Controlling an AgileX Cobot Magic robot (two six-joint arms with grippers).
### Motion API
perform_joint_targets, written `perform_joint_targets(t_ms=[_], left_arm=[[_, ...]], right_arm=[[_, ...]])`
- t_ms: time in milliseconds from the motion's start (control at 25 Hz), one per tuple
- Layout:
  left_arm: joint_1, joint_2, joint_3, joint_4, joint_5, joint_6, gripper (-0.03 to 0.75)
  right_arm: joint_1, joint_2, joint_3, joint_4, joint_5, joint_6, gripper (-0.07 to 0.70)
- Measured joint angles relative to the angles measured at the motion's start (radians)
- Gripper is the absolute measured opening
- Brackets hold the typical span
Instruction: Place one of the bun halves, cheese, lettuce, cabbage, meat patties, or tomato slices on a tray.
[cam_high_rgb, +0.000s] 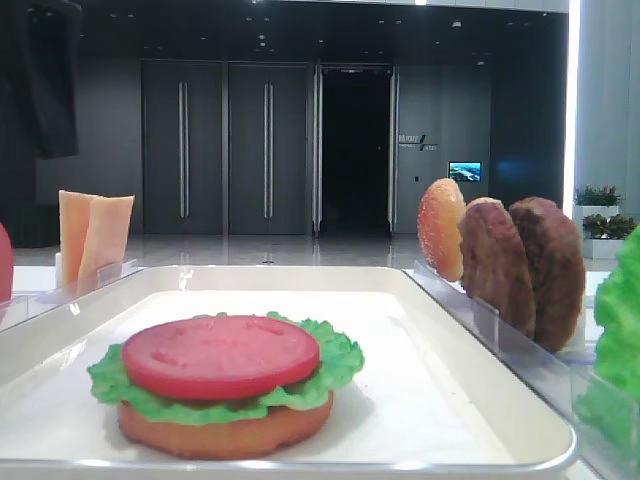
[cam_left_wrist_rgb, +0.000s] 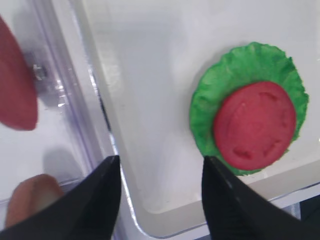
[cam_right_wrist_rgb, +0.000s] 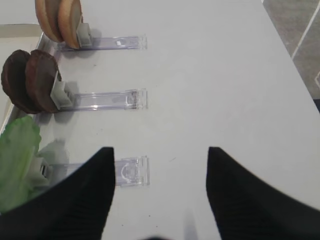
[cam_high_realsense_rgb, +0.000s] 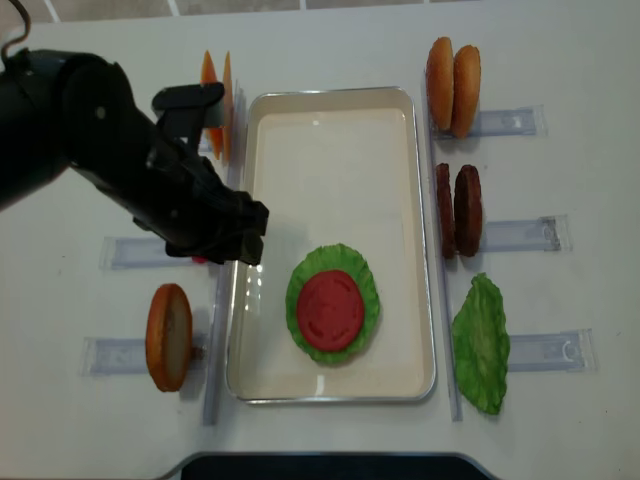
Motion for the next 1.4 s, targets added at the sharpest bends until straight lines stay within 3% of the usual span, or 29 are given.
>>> perform_joint_targets(t_ms=[560, 1120, 1400], left_arm=[[0.213, -0.074, -0.014, 0.163, 0.175, -0.004, 0.399], [0.409, -0.085, -0.016, 0.254, 0.270, 0.000, 0.399], [0.428, -0.085, -0.016, 0.283, 0.281, 0.001, 0.399]], right_arm=[[0.000, 0.000, 0.000, 0.000, 0.000, 0.000, 0.415], [0.000, 0.000, 0.000, 0.000, 0.000, 0.000, 0.415], [0.000, 0.000, 0.000, 0.000, 0.000, 0.000, 0.415]])
